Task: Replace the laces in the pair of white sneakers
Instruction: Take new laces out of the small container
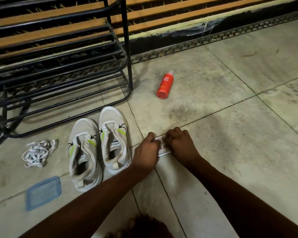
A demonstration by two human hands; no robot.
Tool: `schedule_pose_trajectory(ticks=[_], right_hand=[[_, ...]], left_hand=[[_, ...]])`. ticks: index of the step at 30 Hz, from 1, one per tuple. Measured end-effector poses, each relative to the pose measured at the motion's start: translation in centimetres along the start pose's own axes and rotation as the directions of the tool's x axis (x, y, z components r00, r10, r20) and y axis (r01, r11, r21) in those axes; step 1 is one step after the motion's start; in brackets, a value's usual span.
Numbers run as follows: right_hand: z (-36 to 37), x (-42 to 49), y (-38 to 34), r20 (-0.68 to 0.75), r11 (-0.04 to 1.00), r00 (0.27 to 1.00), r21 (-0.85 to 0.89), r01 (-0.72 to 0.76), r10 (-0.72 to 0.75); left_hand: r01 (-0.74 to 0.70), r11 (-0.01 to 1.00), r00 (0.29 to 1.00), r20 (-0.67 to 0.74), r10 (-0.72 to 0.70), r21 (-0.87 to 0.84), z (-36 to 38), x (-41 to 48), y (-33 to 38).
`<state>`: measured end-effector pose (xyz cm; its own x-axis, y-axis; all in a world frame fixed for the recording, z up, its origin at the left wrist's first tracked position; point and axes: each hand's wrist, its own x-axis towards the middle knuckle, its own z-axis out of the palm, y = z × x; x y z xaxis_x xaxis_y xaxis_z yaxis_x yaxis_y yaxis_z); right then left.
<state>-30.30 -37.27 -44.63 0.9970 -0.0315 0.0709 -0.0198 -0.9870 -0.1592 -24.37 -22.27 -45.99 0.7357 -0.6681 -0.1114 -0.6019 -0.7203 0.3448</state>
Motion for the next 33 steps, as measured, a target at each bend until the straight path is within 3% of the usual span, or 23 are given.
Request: schedule_pose_trajectory(ticks=[8,12,15,17,22,27,33], right_hand=[[0.8,-0.1,0.4,0.024,0.999,1.0,-0.038,0.018,-0.017],[0.7,1.1,0.2,0.108,0.996,0.993,-0.068,0.053,-0.045],[0.5,2.1,0.4,0.223,0.996,0.974,-0.076,0.048,-0.03],[0.4,1.9,0.7,0.227,0.997,0.974,-0.069,0.034,-0.017],[0.4,-0.4,0.9,-0.017,0.982,0.999,0.186,-0.038,0.042],[0.5,-1.3,-0.5,-0.281,0.891,0.936,0.449,-0.069,0.214],[-0.8,-0.2,-3.7,-0.321,0.752,0.884,0.657,-0.052,0.341]], left_hand=[[0.032,0.996,0.999,-0.036,-0.035,-0.077,-0.1,0.4,0.3],[-0.048,0.992,0.997,-0.049,0.054,0.115,-0.3,1.0,0.3],[-0.025,0.998,1.0,-0.009,0.025,0.053,-0.6,1.4,0.5],[-0.005,0.998,1.0,-0.005,0.005,-0.057,-0.7,1.0,0.3],[0.025,0.969,0.989,-0.133,-0.059,-0.245,-1.3,-0.2,-0.3],[0.002,0.937,0.973,-0.216,-0.083,-0.35,-2.8,-1.0,-0.4],[-0.079,0.898,0.929,-0.358,-0.09,-0.432,-5.4,-3.0,-1.5]])
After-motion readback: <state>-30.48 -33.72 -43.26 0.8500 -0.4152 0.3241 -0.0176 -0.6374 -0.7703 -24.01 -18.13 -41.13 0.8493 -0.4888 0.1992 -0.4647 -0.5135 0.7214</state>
